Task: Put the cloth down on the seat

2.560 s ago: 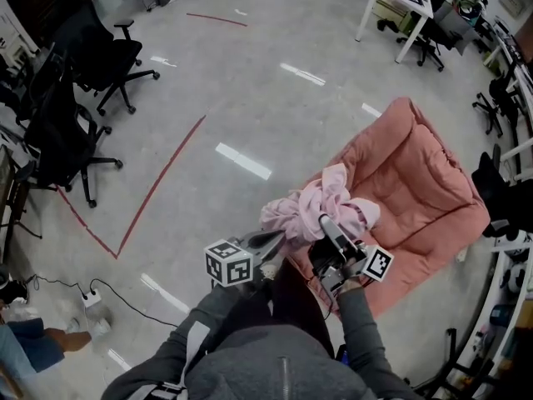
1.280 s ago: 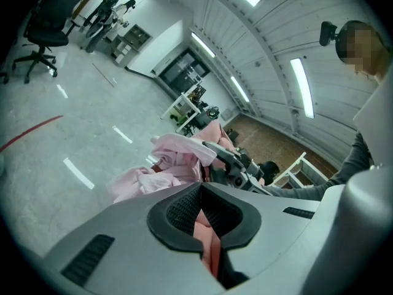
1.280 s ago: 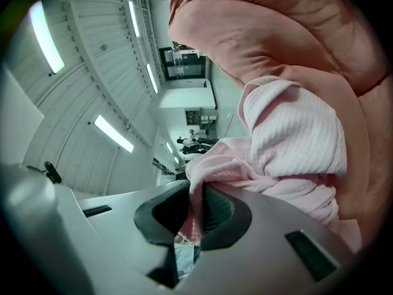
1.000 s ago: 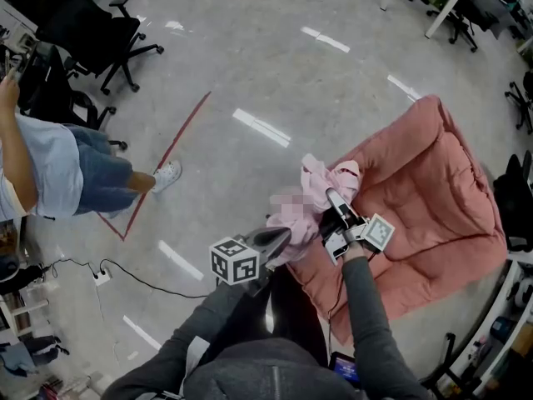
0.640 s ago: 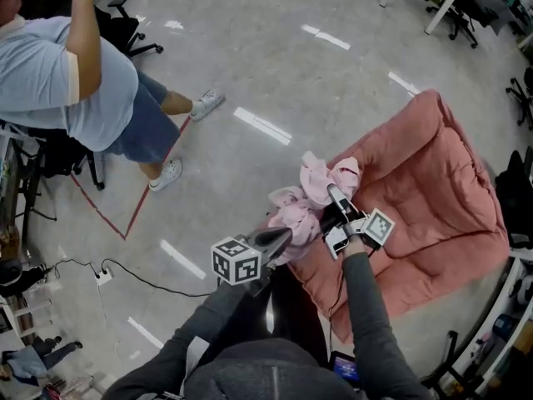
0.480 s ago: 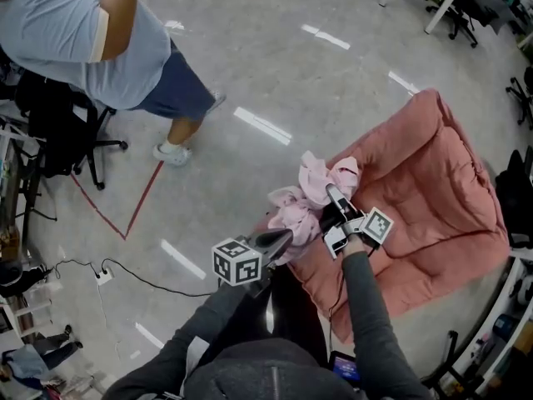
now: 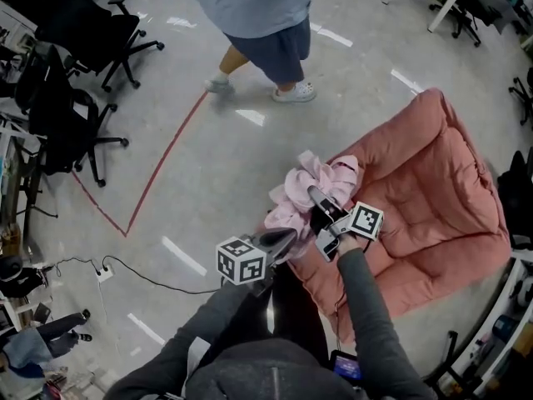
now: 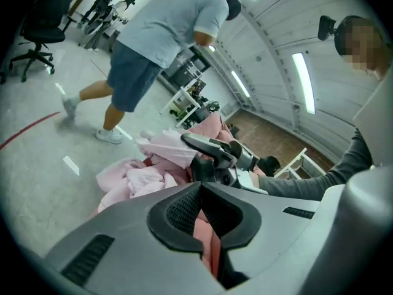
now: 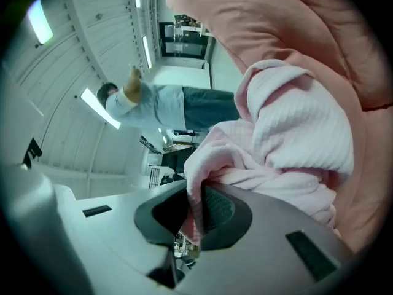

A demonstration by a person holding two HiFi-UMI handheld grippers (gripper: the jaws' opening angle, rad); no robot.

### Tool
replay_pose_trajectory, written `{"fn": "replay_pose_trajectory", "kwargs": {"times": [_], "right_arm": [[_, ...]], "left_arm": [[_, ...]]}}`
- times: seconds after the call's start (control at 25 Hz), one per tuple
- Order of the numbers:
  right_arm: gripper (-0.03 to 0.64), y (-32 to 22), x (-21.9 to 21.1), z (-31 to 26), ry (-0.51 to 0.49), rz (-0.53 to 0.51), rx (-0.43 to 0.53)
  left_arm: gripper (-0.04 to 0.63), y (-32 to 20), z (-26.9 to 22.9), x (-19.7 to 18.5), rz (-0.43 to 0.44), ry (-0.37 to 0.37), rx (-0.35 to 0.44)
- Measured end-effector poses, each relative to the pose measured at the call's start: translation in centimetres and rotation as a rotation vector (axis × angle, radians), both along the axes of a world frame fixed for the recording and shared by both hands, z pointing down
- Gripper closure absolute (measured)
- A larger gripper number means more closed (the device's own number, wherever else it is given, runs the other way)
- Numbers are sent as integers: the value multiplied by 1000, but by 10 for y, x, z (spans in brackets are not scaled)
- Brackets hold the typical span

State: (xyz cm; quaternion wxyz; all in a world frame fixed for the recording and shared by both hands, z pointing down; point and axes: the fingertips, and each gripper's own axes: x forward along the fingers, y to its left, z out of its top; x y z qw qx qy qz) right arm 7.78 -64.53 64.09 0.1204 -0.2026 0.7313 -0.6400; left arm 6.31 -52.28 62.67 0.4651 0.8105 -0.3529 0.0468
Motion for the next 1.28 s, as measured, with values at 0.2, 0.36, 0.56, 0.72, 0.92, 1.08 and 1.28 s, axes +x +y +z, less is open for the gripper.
{"fn": "replay_pose_trajectory", "kwargs": {"times": [0.2,0.36,0.56,0.72,0.92,1.08,1.28], "right_arm": [[591,12,-26,-13,-41,-73,29],[591,15,-32,-22,-44,-108,41],[589,-2,-8,7,54,1,-41],[528,-11,4,14,15,79,-134],[428,-9,7,5,14,91,-135],[410,-9,20,-2,42,135,-150],[410,0,46,-12,60,198,-162]], "left_arm": [[586,2,2,-2,-5,0,-2],[586,4,2,0,-2,0,-5],[586,4,1,-1,-1,4,-1],[586,7,1,-1,4,4,0],[586,7,-3,0,7,3,7],[586,3,-8,-2,5,1,23],[586,9,-20,-4,11,2,47]]}}
